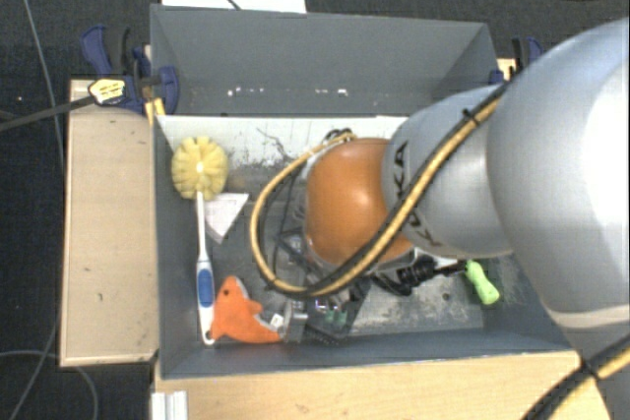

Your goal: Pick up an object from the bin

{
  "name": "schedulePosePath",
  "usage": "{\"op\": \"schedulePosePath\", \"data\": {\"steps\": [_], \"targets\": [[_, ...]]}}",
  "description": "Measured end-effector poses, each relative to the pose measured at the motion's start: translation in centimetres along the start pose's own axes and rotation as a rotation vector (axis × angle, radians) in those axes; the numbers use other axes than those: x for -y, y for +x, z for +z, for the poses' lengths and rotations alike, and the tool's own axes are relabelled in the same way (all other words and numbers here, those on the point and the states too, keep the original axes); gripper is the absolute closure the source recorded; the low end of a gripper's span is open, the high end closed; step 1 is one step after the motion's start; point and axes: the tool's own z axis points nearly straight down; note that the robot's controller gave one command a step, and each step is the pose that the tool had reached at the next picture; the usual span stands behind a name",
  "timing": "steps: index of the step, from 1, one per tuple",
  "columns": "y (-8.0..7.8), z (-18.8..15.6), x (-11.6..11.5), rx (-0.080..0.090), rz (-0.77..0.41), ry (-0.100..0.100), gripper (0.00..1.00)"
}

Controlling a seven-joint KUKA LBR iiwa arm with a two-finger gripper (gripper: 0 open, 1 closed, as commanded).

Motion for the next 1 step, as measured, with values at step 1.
{"op": "schedulePosePath", "data": {"steps": [1], "targets": [[0.51, 2.81, -5.29, 0.013, -0.251, -0.005, 0.00]]}}
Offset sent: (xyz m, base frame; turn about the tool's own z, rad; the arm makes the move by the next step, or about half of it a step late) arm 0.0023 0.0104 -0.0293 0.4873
